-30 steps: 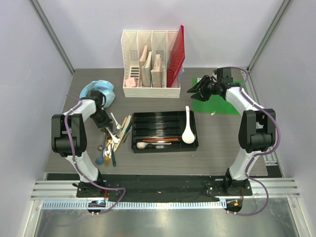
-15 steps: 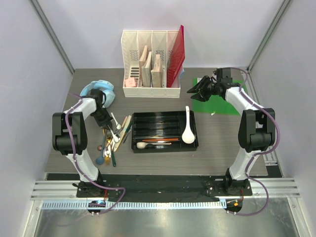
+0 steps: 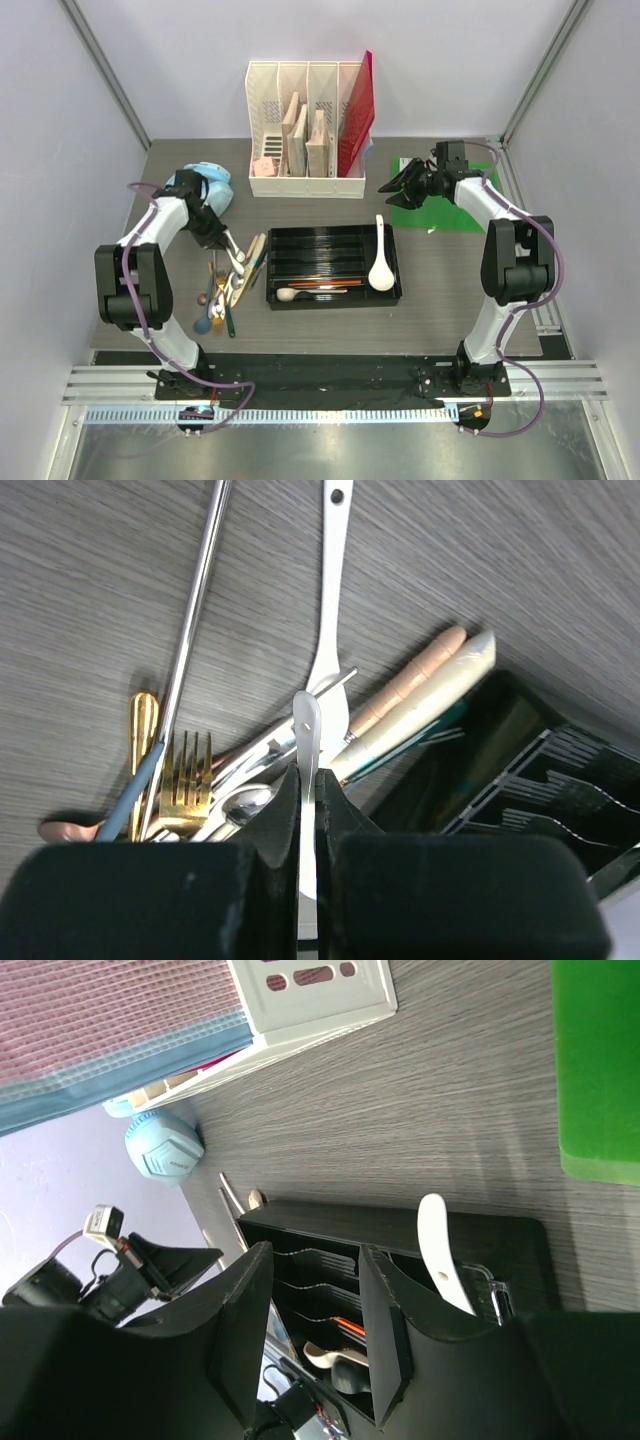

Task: Sort the eating utensils into containers
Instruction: Pick up the spoon from the center of the board, then place the spoon in the storage box.

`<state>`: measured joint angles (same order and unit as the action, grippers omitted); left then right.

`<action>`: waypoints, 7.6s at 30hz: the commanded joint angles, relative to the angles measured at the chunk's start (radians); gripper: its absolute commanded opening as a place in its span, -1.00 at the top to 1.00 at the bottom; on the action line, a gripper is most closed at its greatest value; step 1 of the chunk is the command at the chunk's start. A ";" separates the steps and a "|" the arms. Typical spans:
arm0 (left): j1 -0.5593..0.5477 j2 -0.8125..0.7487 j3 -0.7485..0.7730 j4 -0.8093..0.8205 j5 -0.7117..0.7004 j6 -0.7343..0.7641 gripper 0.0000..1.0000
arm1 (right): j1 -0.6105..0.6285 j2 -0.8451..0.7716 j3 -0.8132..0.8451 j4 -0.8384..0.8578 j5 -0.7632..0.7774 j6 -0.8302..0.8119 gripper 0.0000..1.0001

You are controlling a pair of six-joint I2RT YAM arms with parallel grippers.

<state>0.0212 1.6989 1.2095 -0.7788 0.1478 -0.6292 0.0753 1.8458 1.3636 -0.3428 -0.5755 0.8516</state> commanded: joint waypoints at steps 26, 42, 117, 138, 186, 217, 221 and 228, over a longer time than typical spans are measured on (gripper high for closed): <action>-0.277 -0.012 0.196 -0.160 0.148 -0.343 1.00 | -0.020 0.107 0.026 -0.035 0.089 0.041 0.21; -0.530 -0.143 0.076 -0.031 0.038 -0.901 1.00 | -0.022 0.033 -0.052 -0.021 0.124 0.018 0.21; -0.679 0.127 0.150 -0.027 -0.576 -1.630 1.00 | 0.037 -0.646 -0.587 -0.001 0.252 0.012 0.21; -0.767 -0.179 -0.113 -0.021 -0.485 -1.492 1.00 | 0.037 -0.579 -0.551 0.005 0.253 -0.005 0.20; -0.718 0.120 -0.002 0.039 -0.409 -1.494 1.00 | 0.037 -0.623 -0.572 0.007 0.218 0.003 0.19; -0.471 -0.409 -0.047 -0.177 -0.427 -0.862 -0.03 | 0.027 -0.583 -0.521 0.002 0.207 -0.006 0.19; -0.327 -0.481 -0.105 -0.275 -0.436 -0.693 -0.08 | 0.026 -0.574 -0.518 0.001 0.203 0.009 0.18; -0.195 -0.469 -0.229 -0.238 -0.390 -0.454 -0.28 | 0.026 -0.530 -0.502 0.002 0.195 -0.011 0.19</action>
<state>-0.2222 1.2045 1.0195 -0.9966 -0.2634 -1.2663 0.1059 1.2957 0.8158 -0.3611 -0.3630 0.8593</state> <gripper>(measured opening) 0.638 0.406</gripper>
